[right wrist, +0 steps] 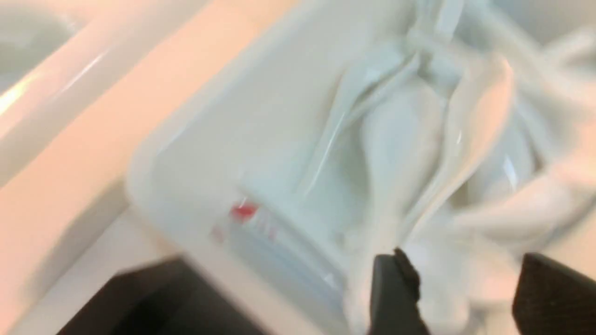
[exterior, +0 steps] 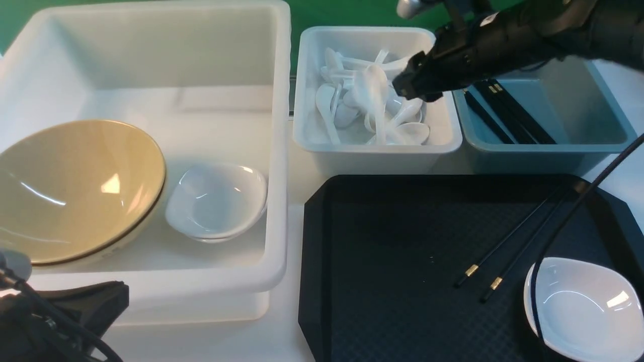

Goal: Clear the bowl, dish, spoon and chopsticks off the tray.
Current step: Use the right arm to grab the plate

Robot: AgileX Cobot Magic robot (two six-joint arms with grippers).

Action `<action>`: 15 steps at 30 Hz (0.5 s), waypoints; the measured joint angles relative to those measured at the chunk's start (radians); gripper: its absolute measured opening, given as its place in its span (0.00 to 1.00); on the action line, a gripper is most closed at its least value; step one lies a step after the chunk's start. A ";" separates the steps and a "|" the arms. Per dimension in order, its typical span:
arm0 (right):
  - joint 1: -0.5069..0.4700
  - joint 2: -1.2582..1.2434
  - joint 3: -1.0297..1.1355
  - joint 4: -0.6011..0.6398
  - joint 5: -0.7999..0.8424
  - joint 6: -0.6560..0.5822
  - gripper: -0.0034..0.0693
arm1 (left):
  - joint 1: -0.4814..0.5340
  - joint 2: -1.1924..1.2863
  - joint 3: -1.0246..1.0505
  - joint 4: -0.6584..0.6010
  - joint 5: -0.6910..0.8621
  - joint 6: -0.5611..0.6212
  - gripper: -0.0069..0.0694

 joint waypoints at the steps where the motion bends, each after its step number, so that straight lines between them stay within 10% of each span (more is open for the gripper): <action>1: -0.021 -0.013 0.000 -0.002 0.044 0.018 0.59 | 0.000 0.000 0.000 0.000 0.006 0.001 0.08; 15: -0.273 -0.523 0.715 -0.141 0.181 0.170 0.42 | 0.000 -0.005 0.000 -0.034 -0.037 0.001 0.08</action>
